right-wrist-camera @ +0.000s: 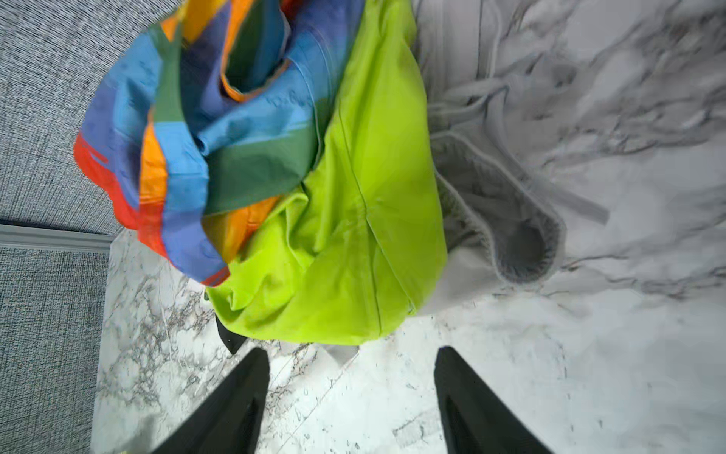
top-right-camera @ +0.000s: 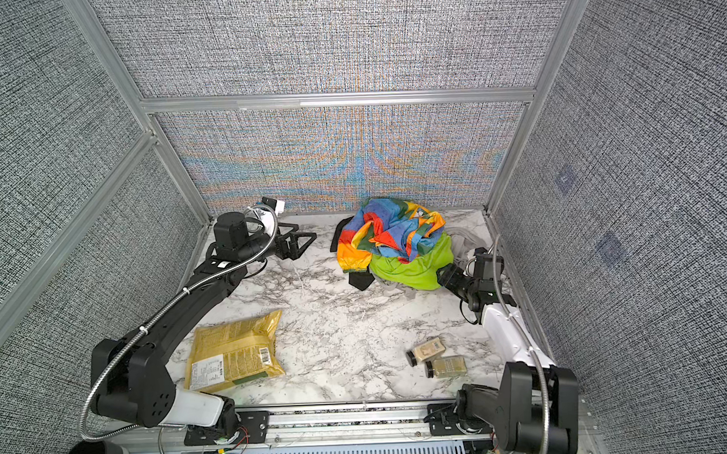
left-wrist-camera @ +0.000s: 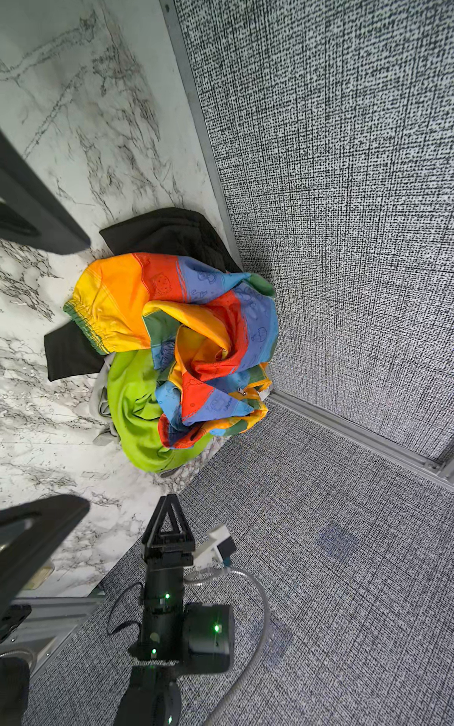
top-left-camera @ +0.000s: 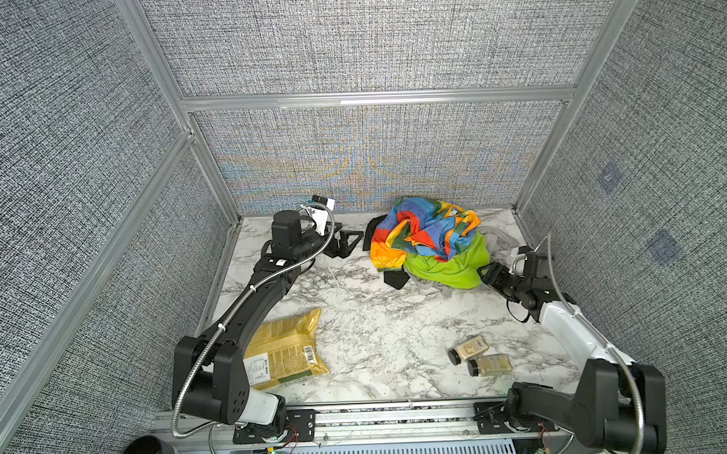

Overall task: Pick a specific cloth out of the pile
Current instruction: 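Lower the right gripper onto the lime-green shorts at the pile's edge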

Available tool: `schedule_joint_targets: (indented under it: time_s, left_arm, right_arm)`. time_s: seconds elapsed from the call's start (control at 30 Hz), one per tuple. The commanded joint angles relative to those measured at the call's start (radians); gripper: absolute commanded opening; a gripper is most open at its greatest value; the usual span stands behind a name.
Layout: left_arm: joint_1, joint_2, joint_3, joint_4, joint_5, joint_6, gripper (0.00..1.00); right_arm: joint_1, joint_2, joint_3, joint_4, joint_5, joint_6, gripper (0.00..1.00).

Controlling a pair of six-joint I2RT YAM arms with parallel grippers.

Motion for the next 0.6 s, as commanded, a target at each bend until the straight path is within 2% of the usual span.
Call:
schedule_joint_targets:
  time_s: [0.0, 0.13, 0.43, 0.47, 0.5, 0.57]
  left_arm:
    - [-0.003, 0.005, 0.004, 0.033, 0.012, -0.002, 0.99]
    - [-0.006, 0.003, 0.003, 0.029, 0.002, 0.006, 0.99]
    - [-0.015, 0.002, 0.007, 0.018, -0.006, 0.012, 0.99]
    - [-0.015, 0.002, 0.007, 0.018, -0.006, 0.014, 0.99]
    - [-0.015, 0.003, 0.009, 0.015, -0.007, 0.016, 0.99]
    - [-0.017, 0.002, 0.010, 0.010, -0.012, 0.020, 0.99]
  right_arm:
    - [-0.001, 0.054, -0.007, 0.109, -0.094, 0.049, 0.70]
    - [0.013, 0.127, -0.008, 0.157, -0.099, 0.082, 0.70]
    - [0.034, 0.250, 0.023, 0.186, -0.025, 0.109, 0.71]
    - [0.035, 0.257, 0.027, 0.184, -0.021, 0.108, 0.68]
    - [0.037, 0.263, 0.032, 0.182, -0.014, 0.107, 0.60]
    - [0.040, 0.257, 0.028, 0.168, 0.022, 0.110, 0.36]
